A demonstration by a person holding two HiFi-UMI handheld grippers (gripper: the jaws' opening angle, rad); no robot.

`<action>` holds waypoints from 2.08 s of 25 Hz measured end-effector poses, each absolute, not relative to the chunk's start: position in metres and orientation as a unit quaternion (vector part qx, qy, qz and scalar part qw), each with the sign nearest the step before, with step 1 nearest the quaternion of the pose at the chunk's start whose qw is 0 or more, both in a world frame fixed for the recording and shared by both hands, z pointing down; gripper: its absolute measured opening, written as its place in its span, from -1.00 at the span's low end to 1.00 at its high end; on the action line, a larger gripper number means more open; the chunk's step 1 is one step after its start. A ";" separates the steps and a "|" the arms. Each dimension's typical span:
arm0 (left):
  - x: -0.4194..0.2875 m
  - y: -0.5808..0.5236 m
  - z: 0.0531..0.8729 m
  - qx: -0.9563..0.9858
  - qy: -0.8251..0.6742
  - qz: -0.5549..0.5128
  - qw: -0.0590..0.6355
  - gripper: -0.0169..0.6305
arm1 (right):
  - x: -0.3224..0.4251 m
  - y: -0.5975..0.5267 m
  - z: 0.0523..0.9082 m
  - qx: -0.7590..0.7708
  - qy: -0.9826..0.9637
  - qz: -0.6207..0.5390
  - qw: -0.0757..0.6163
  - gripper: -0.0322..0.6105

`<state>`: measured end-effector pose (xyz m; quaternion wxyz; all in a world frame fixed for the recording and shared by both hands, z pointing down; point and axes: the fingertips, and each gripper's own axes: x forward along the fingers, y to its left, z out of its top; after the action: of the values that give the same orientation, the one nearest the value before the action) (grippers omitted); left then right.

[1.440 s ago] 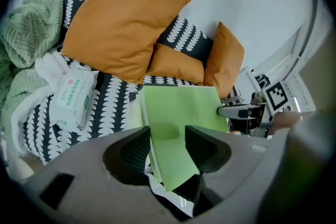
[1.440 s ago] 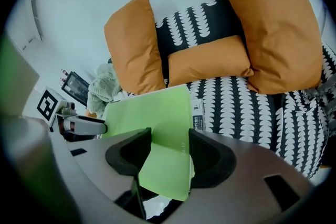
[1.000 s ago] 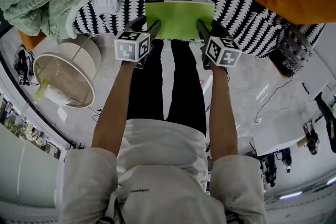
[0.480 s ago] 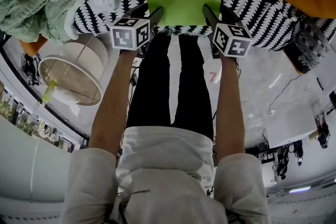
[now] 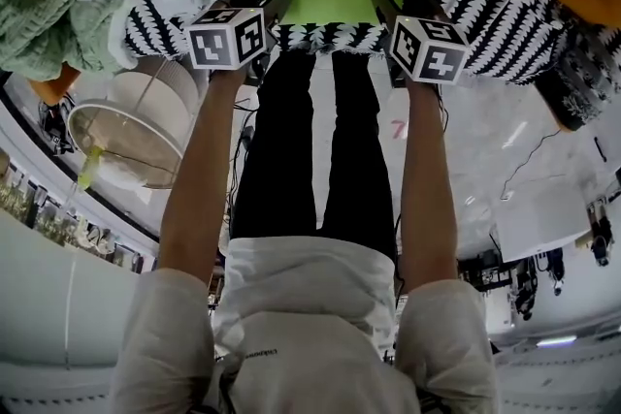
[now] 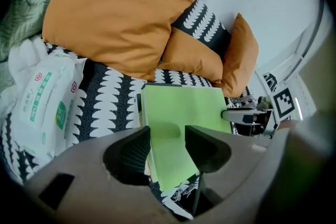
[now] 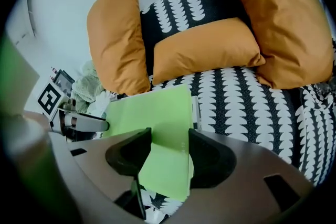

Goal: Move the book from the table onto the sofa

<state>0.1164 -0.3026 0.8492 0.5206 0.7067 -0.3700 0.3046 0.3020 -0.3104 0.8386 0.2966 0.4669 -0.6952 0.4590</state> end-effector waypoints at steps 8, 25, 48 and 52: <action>0.117 -0.309 0.858 0.709 -0.372 0.311 0.512 -0.29 | 0.302 -0.317 0.849 0.472 -0.686 0.467 0.298 -0.24; 0.119 -0.307 0.869 0.712 -0.381 0.311 0.502 -0.30 | 0.302 -0.321 0.861 0.469 -0.680 0.468 0.313 -0.24; 0.122 -0.311 0.862 0.727 -0.390 0.376 0.421 -0.26 | 0.307 -0.322 0.846 0.514 -0.637 0.390 0.423 -0.22; 0.116 -0.307 0.848 0.741 -0.384 0.384 0.395 -0.27 | 0.309 -0.318 0.828 0.520 -0.642 0.379 0.416 -0.22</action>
<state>0.1164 -0.3070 0.8475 0.3953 0.7409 -0.3838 0.3841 0.3094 -0.3178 0.8280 0.4164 0.5197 -0.6423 0.3793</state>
